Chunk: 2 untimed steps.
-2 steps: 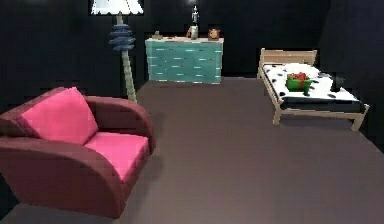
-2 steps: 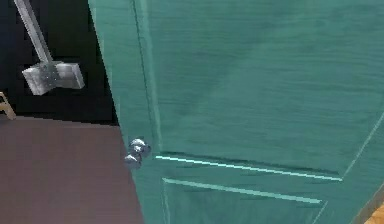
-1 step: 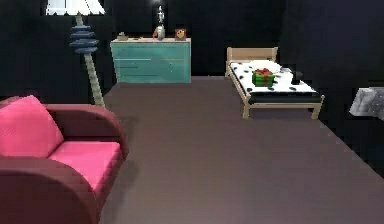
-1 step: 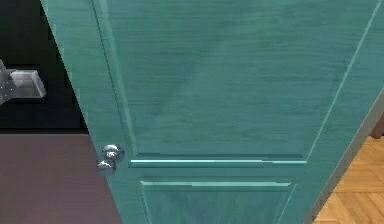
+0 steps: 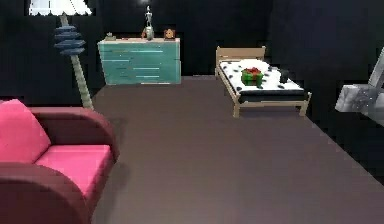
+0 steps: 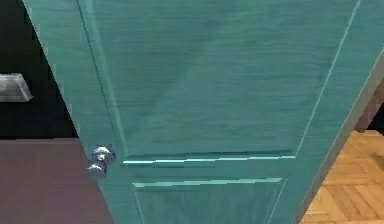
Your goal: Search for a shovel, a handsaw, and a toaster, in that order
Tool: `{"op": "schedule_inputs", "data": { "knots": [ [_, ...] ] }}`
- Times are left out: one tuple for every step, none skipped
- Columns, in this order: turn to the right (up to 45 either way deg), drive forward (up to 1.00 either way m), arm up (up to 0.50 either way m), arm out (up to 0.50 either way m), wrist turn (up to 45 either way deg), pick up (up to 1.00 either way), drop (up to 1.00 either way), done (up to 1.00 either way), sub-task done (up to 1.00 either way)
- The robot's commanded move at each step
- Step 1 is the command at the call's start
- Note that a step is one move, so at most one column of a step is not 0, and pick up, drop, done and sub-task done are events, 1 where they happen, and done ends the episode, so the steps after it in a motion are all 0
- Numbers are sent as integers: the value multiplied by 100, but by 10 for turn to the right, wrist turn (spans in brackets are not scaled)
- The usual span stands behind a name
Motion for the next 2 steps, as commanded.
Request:
{"op": "schedule_inputs", "data": {
  "knots": [
    [-450,0,0,0,0,0,0,0,0],
    [-450,0,0,0,0,0,0,0,0]
  ]
}}
